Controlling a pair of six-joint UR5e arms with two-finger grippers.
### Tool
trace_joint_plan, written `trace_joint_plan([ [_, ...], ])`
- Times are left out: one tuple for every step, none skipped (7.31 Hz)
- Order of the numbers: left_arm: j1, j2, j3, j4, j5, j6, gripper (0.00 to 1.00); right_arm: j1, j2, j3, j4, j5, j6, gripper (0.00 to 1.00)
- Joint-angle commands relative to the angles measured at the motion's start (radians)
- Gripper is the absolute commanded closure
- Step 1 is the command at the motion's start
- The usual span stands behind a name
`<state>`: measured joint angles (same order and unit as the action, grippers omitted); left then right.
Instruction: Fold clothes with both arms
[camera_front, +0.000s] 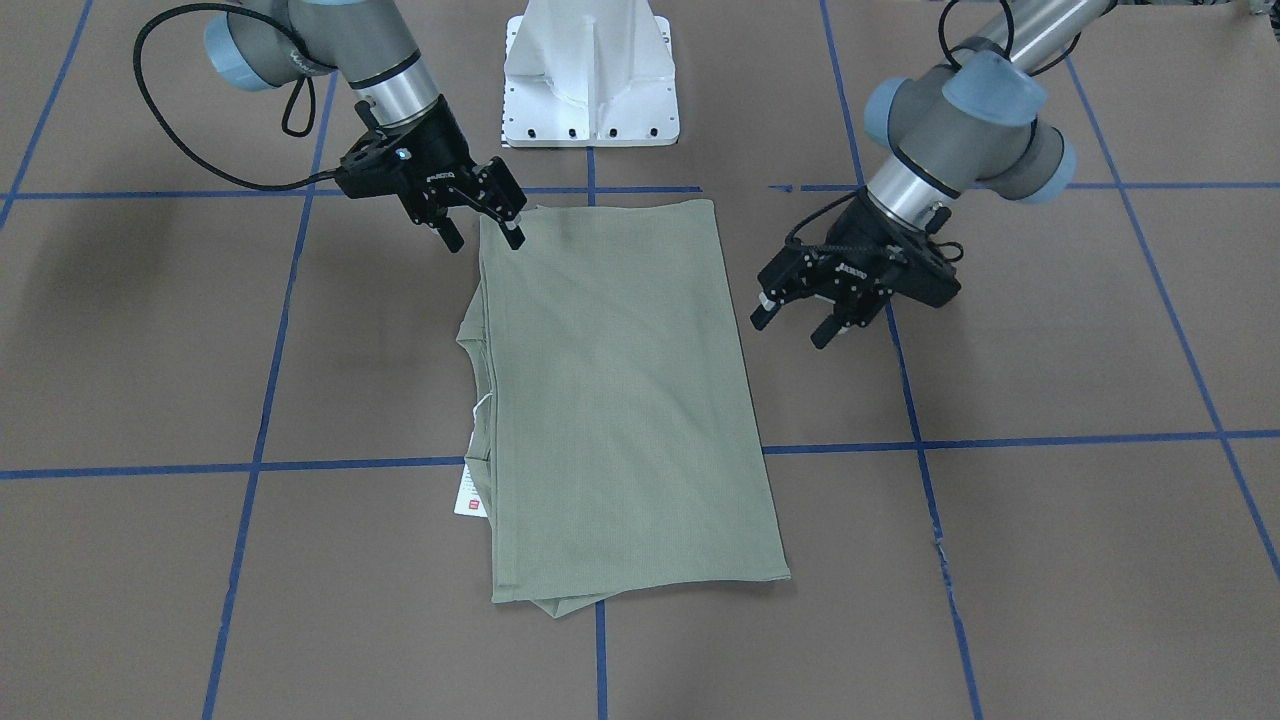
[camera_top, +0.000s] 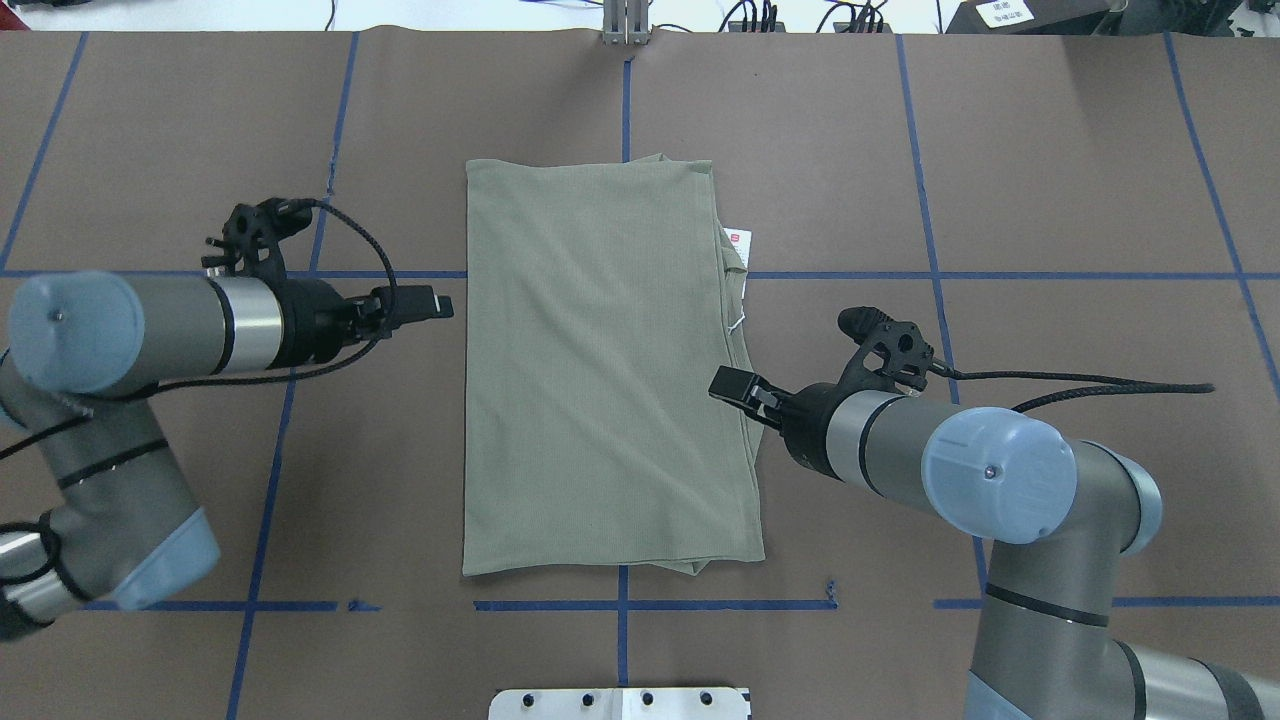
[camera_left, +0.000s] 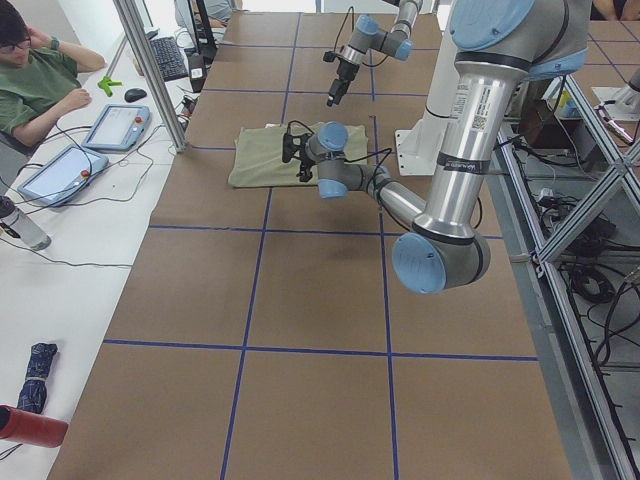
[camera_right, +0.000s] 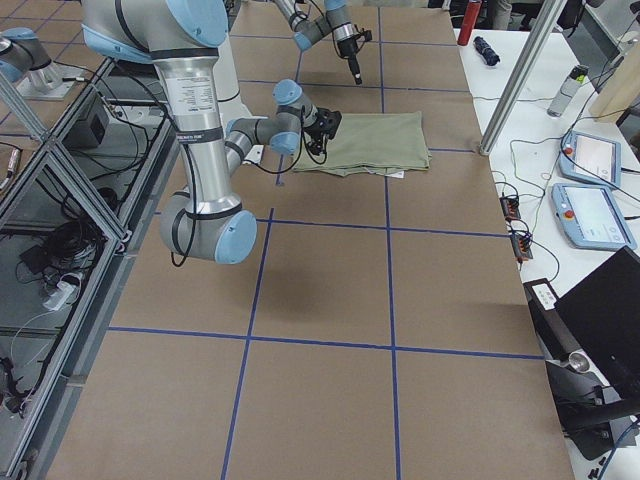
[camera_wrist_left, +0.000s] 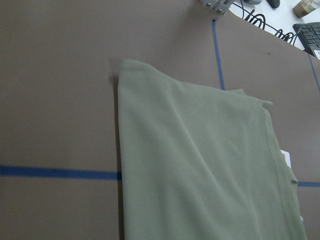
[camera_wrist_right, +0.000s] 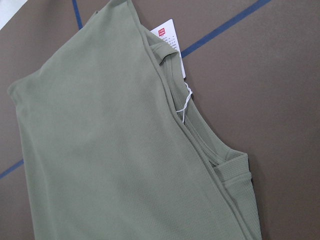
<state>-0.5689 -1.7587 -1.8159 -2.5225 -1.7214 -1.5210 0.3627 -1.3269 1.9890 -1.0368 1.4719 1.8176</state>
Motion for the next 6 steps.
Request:
trace_joint_plan([
  [0.227, 0.105, -0.106, 0.001, 0.228, -0.242, 0.00, -0.001, -0.017, 0.007, 0.015, -0.033, 0.060, 0.00],
  [0.304, 0.105, -0.096, 0.001, 0.296, -0.307, 0.05, -0.001, -0.017, 0.008, 0.015, -0.035, 0.060, 0.00],
  [0.358, 0.105, -0.094, 0.001, 0.348, -0.379, 0.09, -0.002, -0.017, 0.008, 0.015, -0.035, 0.060, 0.00],
  [0.409, 0.104, -0.082, 0.001, 0.399, -0.419, 0.11, -0.001, -0.015, 0.008, 0.015, -0.035, 0.060, 0.00],
  [0.440, 0.104, -0.080, 0.001, 0.436, -0.441, 0.13, -0.002, -0.015, 0.008, 0.015, -0.035, 0.060, 0.00],
  [0.466, 0.096, -0.056, 0.001, 0.468, -0.446, 0.14, -0.002, -0.015, 0.008, 0.015, -0.035, 0.060, 0.00],
])
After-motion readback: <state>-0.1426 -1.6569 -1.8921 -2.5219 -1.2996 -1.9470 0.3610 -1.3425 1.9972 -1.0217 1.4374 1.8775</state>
